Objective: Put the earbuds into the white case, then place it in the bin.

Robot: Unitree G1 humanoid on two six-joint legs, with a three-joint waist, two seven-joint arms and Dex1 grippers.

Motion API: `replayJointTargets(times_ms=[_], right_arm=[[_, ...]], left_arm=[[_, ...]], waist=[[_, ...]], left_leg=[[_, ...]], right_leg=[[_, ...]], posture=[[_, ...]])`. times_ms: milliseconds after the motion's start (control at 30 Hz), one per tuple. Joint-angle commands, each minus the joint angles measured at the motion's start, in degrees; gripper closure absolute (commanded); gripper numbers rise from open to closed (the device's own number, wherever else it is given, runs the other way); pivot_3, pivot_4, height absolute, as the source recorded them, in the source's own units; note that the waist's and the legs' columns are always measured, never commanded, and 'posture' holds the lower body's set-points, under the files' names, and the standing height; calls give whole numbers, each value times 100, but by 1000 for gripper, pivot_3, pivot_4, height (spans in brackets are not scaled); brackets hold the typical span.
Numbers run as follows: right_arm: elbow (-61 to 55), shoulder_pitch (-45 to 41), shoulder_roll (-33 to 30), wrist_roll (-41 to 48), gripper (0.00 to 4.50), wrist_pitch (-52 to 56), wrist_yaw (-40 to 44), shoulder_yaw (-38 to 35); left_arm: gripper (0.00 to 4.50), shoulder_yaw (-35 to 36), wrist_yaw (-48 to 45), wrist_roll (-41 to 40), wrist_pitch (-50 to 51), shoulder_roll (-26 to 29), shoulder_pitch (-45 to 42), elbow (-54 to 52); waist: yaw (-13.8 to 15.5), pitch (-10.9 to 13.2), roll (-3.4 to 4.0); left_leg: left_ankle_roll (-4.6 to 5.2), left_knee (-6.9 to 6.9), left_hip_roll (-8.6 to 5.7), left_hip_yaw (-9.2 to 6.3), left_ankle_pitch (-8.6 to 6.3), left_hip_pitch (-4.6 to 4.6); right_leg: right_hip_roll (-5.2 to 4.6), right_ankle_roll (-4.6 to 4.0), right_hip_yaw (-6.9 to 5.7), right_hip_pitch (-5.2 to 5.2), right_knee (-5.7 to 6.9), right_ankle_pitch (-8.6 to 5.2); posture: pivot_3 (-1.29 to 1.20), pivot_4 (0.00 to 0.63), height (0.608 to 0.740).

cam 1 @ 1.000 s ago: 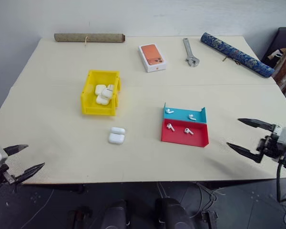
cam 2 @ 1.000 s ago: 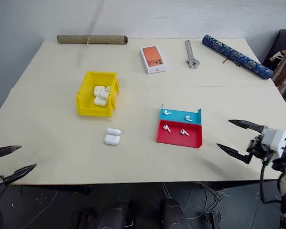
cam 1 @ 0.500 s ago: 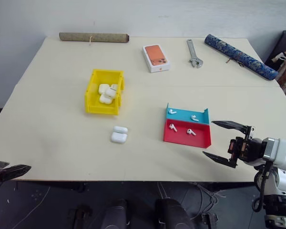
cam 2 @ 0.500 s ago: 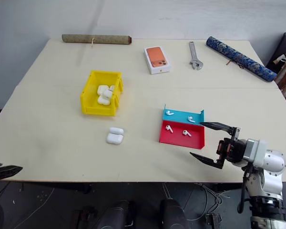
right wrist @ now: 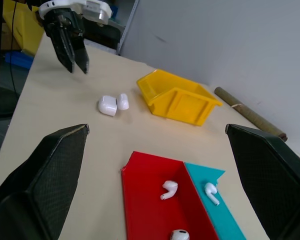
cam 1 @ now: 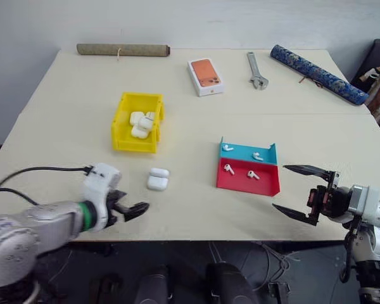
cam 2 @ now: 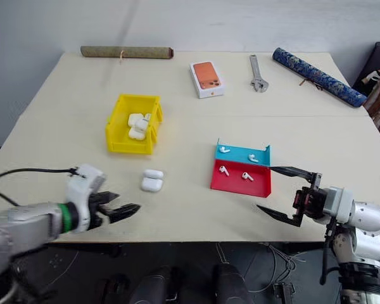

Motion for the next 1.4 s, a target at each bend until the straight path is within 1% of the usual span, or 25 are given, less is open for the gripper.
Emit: replayJointTargets(times_ms=[33,133,200,233,333,467,633,733,1033,1167,1267,1367,1400], right_arm=[[-341,186,-79,42,14,-8,30,-92],[-512,313,-116,19,14,61,-98,-122],[-618,390,-143,-1,14,101,-180,-142],[-687,442,-174,5,14,141,-210,-158],[-877,583,-276,26,14,266,-282,-217],[-1066,725,-395,91,14,403,-374,-310],[-1296,803,-499,123,14,588,-489,-414],[-1390,830,-545,129,14,680,-539,-474],[-1292,801,-540,66,14,630,-517,-553],[-1186,847,-478,58,14,509,-472,-580],[-1112,952,-414,70,14,379,-385,-618],[-1023,1038,-383,115,14,258,-281,-670],[-995,1057,-382,131,14,222,-247,-681]], left_arm=[[0,-336,1510,55,-44,-739,-305,-170],[0,-611,2352,71,-44,-1230,-433,-136],[0,-836,2676,89,-44,-1234,-527,-83],[0,-898,2810,90,-44,-1246,-578,-36],[0,-1062,3196,159,-44,-1528,-664,38],[0,-1103,3430,367,-44,-1855,-749,221],[0,-1293,3435,594,-44,-2108,-866,434],[0,-1347,3380,925,-44,-2167,-1017,547],[0,-1708,2835,1920,-44,-2274,-1313,881],[0,-1857,2518,2335,-44,-2385,-1317,956],[0,-1926,2303,2592,-44,-2421,-1308,958],[0,-1930,2149,2782,-44,-2517,-1228,904],[0,-1920,2102,2850,-44,-2546,-1217,895]], waist=[[47,0,-5],[60,0,-7],[92,0,-8],[103,0,-8],[132,0,-7],[158,0,-8],[179,0,-8],[209,0,-8],[259,-1,-8],[259,-1,-8],[259,-1,-8],[258,0,-9],[257,0,-8]], left_leg=[[0,5,0,0,0,-1],[0,11,-1,3,1,3],[-2,11,-1,4,2,6],[-5,11,0,4,4,6],[-5,14,-1,4,5,6],[-4,21,-1,2,6,6],[-4,25,-1,4,8,7],[-4,29,-1,2,8,7],[-4,37,-1,3,9,8],[-4,37,-1,3,8,8],[-4,36,-1,3,8,21],[-5,16,-2,4,6,67],[-5,13,-2,5,6,70]], right_leg=[[2,0,0,0,1,0],[6,2,6,4,1,1],[7,2,7,6,4,1],[9,2,8,5,3,1],[8,1,9,6,4,1],[10,1,7,16,-3,1],[11,1,8,21,-7,1],[13,1,7,25,-8,0],[14,2,7,30,-11,0],[14,2,7,33,-13,0],[15,2,7,47,-14,0],[14,3,7,92,-35,0],[14,3,7,95,-39,-1]], posture=[[0,150,740],[0,150,740],[0,150,740],[0,150,740],[0,150,740],[0,150,740],[0,150,740],[0,150,740],[0,150,740],[0,150,740],[0,150,740],[0,150,740],[0,150,740]])
